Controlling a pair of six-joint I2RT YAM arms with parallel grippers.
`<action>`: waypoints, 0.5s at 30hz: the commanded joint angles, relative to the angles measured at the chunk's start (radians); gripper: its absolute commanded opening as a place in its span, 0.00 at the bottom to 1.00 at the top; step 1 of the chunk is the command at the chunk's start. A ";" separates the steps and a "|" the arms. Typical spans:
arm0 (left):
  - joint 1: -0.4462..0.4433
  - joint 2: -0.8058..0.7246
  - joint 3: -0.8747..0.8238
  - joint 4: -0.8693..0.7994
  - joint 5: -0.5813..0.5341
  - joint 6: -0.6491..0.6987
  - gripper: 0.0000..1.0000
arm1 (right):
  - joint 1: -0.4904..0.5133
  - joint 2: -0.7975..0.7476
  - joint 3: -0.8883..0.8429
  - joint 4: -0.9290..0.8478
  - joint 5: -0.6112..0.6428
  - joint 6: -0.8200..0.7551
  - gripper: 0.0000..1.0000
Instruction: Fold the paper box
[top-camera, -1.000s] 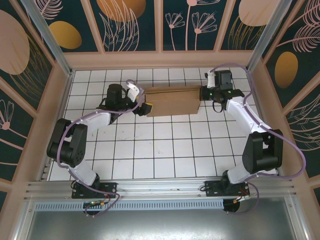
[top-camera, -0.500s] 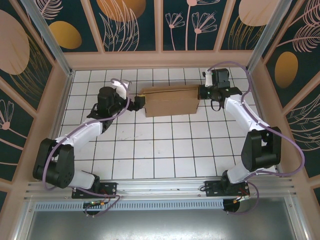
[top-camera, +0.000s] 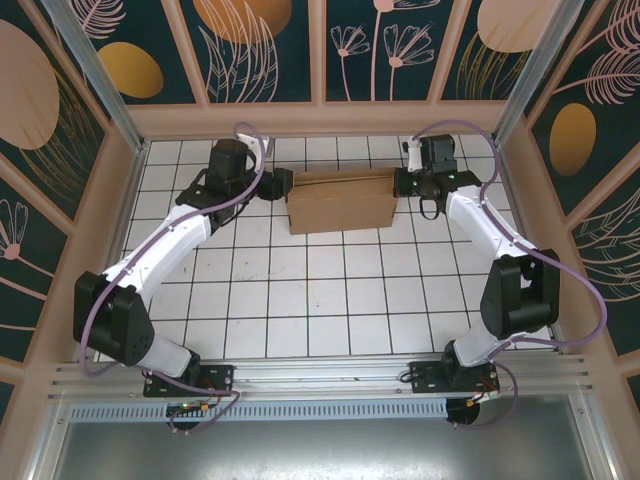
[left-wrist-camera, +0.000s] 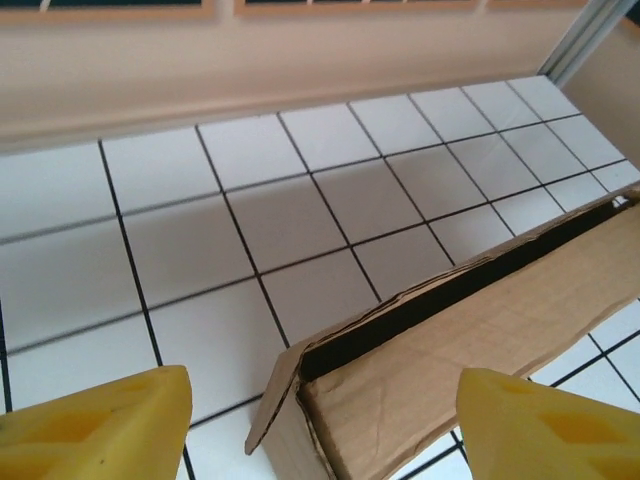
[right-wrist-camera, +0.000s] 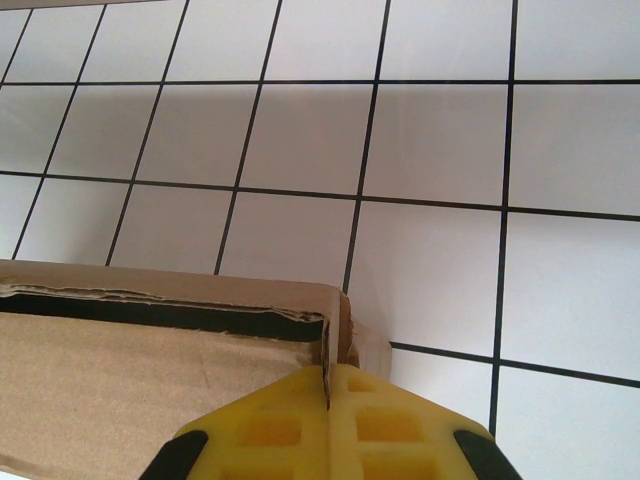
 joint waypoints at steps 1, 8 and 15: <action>-0.004 0.065 0.086 -0.193 -0.042 0.019 0.62 | 0.014 0.026 -0.022 -0.116 0.002 0.008 0.00; -0.003 0.161 0.190 -0.280 -0.047 0.041 0.44 | 0.021 0.027 -0.016 -0.121 -0.005 0.024 0.00; -0.004 0.195 0.232 -0.286 -0.037 -0.002 0.28 | 0.022 0.011 -0.023 -0.129 0.000 0.021 0.00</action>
